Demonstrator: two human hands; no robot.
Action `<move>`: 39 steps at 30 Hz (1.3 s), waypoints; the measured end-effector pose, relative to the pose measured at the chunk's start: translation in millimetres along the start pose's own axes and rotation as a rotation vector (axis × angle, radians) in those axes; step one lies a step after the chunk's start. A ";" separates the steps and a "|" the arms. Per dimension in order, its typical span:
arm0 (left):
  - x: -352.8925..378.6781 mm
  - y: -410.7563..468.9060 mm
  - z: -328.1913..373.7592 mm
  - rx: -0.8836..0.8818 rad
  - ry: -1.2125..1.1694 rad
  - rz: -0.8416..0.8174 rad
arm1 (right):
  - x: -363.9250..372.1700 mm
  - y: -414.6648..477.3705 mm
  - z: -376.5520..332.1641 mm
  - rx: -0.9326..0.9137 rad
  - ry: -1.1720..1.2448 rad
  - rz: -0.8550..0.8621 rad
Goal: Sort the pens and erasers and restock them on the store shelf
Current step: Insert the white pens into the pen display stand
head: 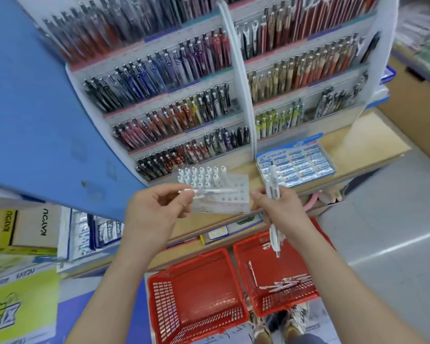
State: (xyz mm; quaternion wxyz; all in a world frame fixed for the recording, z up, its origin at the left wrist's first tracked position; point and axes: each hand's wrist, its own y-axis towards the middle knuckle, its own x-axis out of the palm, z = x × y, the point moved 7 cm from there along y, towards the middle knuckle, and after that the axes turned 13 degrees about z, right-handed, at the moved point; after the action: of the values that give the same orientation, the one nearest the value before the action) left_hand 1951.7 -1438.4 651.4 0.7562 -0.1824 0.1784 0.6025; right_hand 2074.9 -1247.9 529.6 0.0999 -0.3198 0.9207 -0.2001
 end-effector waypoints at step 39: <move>54.3 34.8 -38.5 0.332 0.748 0.071 | 18.5 -2.4 61.0 0.199 0.056 -0.174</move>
State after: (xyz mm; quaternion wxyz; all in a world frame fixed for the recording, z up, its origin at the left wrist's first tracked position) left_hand 1927.2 -1404.1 589.1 0.6370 -0.2584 0.5420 0.4834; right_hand 2080.9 -1279.8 474.7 0.0875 -0.3813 0.8674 -0.3074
